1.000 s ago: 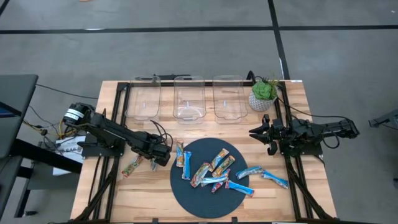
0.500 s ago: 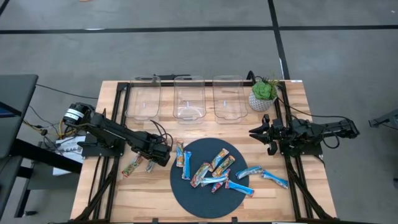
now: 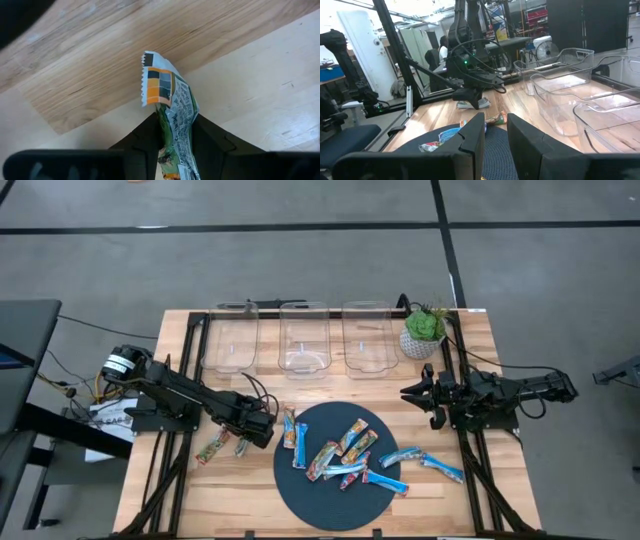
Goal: Pick and place Granola Bars by type
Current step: Put the yellow granola bar into the left transparent bin
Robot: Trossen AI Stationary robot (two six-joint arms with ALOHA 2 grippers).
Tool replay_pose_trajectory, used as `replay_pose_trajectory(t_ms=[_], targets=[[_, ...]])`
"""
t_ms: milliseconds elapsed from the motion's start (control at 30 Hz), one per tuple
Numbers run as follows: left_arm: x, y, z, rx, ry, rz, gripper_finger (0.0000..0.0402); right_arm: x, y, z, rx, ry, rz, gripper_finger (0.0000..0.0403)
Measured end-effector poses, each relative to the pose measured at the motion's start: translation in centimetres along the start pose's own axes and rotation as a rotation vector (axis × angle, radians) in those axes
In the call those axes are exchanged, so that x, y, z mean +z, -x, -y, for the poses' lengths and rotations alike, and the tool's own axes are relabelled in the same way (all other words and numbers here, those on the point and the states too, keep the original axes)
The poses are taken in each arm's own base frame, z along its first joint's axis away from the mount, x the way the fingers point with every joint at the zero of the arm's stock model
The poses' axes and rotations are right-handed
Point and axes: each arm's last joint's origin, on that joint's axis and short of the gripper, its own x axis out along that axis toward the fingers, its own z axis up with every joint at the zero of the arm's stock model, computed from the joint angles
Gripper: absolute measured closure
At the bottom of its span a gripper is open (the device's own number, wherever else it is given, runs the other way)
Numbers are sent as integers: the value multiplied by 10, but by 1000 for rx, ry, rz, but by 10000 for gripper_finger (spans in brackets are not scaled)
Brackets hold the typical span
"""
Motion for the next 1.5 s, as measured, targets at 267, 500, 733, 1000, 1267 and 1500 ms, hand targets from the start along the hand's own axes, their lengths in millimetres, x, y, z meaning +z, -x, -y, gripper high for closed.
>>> replay_pose_trajectory(t_ms=[267,500,733,1000,1267,1500], targets=[[0,0,1,-7,-4,2,312,0,0,0,0,0,0,326],[0,0,1,-13,-7,3,330,0,0,0,0,0,0,326],[0,0,2,-21,-12,4,335,0,0,0,0,0,0,326],[3,24,5,-143,-18,117,337,0,0,0,0,0,0,326],[6,55,1,-306,31,275,338,0,0,0,0,0,0,326],[15,86,-6,-483,108,446,338,0,0,0,0,0,0,326]])
